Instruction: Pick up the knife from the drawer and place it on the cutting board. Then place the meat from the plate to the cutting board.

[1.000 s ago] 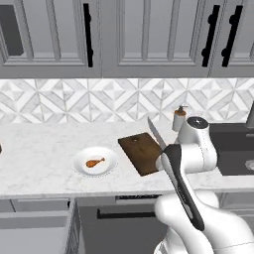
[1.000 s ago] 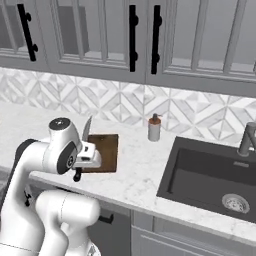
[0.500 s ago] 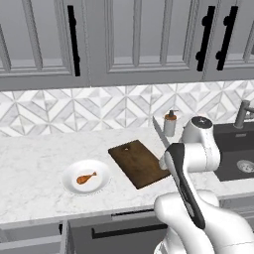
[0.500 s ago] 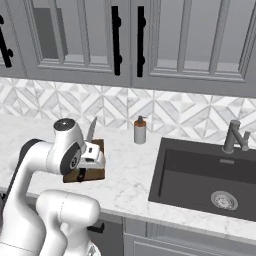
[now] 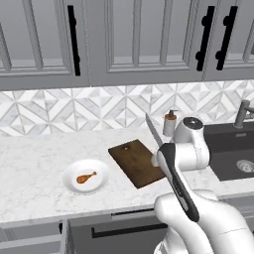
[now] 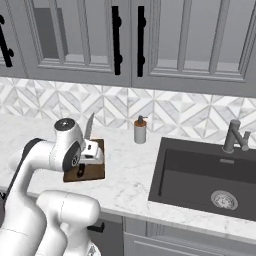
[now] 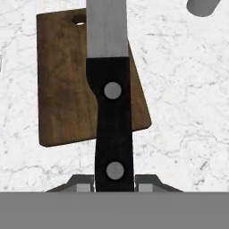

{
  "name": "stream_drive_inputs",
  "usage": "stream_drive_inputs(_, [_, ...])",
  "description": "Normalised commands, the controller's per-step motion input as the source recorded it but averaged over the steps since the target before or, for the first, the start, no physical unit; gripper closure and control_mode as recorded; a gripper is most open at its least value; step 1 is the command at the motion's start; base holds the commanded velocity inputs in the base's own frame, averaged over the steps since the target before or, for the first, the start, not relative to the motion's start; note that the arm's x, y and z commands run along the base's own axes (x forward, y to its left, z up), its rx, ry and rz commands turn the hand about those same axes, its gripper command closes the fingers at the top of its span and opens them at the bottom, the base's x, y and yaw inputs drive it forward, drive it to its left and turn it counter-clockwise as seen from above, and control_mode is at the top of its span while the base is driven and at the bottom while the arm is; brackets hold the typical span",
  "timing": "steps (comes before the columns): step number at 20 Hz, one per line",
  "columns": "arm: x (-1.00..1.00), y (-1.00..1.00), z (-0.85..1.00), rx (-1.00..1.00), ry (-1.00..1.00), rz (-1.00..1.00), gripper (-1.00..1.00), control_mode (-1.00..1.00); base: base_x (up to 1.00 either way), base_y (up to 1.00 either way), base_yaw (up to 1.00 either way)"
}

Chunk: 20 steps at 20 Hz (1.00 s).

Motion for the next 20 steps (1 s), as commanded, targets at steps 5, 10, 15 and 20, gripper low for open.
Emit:
stream_drive_inputs(5, [1.00,0.28,-0.40,-0.08,0.05,-0.12,1.00,-1.00,0.00,0.00,0.00])
stream_drive_inputs(10, [0.89,0.03,-0.45,-0.07,0.25,-0.02,1.00,-1.00,0.00,0.00,0.00])
stream_drive_inputs(15, [0.45,-0.05,-0.27,-0.01,0.16,0.08,1.00,-1.00,0.00,0.00,0.00])
stream_drive_inputs(20, [0.21,-0.13,-0.47,0.00,0.03,0.20,1.00,-1.00,0.00,0.00,0.00])
